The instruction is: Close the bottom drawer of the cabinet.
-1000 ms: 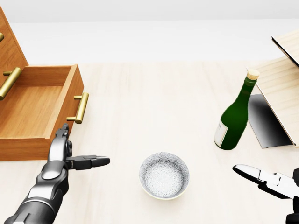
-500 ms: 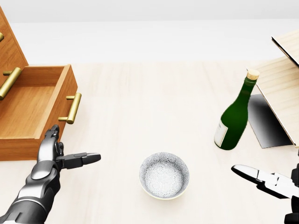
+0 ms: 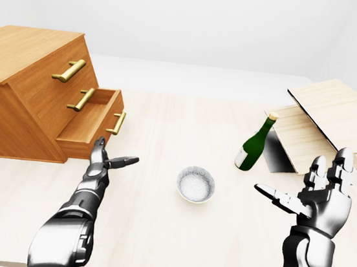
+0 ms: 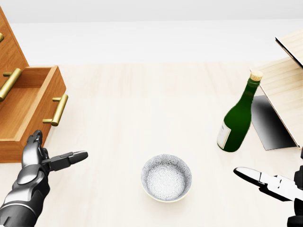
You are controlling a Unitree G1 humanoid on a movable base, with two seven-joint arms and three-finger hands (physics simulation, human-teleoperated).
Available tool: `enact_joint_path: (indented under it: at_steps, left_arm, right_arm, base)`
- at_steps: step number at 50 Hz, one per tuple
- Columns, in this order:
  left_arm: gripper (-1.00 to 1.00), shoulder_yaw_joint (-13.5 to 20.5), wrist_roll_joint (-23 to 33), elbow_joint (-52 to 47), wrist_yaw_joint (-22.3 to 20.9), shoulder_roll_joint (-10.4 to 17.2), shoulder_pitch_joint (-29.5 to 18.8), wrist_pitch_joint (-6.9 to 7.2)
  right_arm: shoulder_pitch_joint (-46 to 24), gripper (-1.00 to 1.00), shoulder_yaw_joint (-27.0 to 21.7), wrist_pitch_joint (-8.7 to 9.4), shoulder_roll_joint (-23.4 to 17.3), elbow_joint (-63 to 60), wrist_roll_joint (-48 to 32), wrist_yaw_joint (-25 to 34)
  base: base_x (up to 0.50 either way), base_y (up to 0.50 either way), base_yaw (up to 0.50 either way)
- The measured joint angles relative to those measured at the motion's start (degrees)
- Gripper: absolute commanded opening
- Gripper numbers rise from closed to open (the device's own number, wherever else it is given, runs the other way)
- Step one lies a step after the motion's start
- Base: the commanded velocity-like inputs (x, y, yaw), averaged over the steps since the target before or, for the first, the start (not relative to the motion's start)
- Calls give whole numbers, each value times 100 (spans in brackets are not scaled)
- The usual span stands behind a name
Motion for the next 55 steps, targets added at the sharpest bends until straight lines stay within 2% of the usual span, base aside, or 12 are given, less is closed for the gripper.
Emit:
enact_joint_path:
  at_steps: [28, 42, 48, 55]
  left_arm:
    - [100, 238, -617, -257, 751, 360, 178, 0]
    - [100, 331, -874, -361, 1545, 526, 322, 3]
    - [100, 356, -933, -697, 1798, 391, 475, 2]
    - [100, 457, -1130, -1049, 1809, 286, 631, 1]
  right_arm:
    - [3, 100, -13, 73, 4, -71, 7, 9]
    - [10, 100, -24, 48, 7, -48, 18, 23]
    - [10, 100, -20, 43, 7, -40, 18, 22]
    - [6, 100, -17, 48, 4, -41, 19, 20]
  base:
    - [0, 0, 0]
    - [0, 0, 0]
    - [0, 0, 0]
    - [0, 0, 0]
